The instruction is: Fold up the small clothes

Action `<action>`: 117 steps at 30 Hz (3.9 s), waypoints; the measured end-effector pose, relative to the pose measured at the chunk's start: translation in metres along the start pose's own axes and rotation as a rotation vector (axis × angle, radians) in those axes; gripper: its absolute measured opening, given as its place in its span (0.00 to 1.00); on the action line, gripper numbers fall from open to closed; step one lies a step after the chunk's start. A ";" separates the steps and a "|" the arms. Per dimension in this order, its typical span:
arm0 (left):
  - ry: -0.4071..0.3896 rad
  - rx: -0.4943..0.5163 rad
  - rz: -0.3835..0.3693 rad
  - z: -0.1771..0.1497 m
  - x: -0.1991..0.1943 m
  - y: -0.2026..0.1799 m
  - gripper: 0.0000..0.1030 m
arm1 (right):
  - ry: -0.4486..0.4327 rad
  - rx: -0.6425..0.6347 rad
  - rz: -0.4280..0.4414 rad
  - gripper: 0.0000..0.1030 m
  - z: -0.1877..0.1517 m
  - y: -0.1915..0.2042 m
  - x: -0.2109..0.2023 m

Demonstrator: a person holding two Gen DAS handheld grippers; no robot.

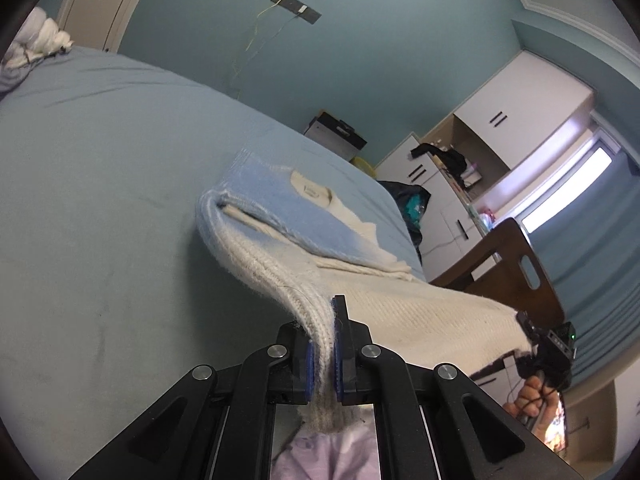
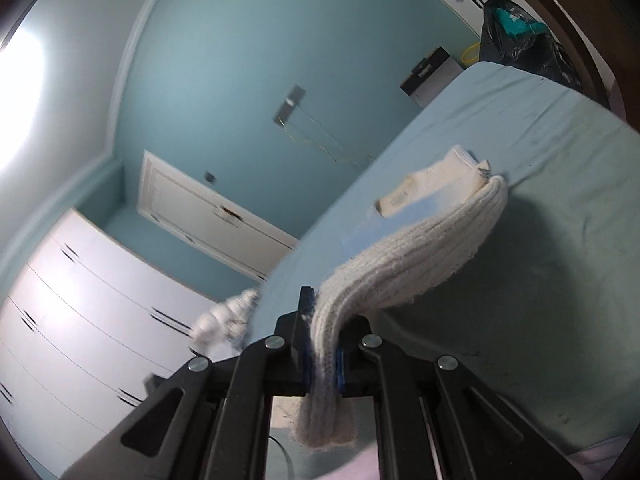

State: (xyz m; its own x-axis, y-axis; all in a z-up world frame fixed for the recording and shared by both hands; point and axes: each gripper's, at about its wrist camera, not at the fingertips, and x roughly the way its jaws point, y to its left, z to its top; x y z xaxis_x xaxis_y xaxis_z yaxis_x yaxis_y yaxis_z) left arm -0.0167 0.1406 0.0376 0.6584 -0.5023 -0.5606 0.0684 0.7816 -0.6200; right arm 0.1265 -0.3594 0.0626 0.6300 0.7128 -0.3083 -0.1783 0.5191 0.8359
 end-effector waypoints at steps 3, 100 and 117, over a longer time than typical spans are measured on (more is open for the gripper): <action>-0.028 0.049 -0.014 0.001 -0.029 -0.023 0.05 | -0.042 0.002 0.048 0.04 -0.002 0.010 -0.020; 0.311 -0.006 0.518 -0.006 0.262 0.154 1.00 | 0.404 -0.041 -0.728 0.04 0.034 -0.251 0.125; 0.283 0.023 0.511 -0.009 0.271 0.147 1.00 | 0.353 -0.032 -0.713 0.51 0.127 -0.215 0.232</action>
State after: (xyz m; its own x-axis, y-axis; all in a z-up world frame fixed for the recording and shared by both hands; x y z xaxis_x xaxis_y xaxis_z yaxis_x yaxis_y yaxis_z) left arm 0.1648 0.1164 -0.2103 0.3864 -0.1359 -0.9123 -0.1873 0.9569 -0.2219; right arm 0.4072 -0.3657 -0.1304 0.3244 0.3077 -0.8945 0.1525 0.9162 0.3705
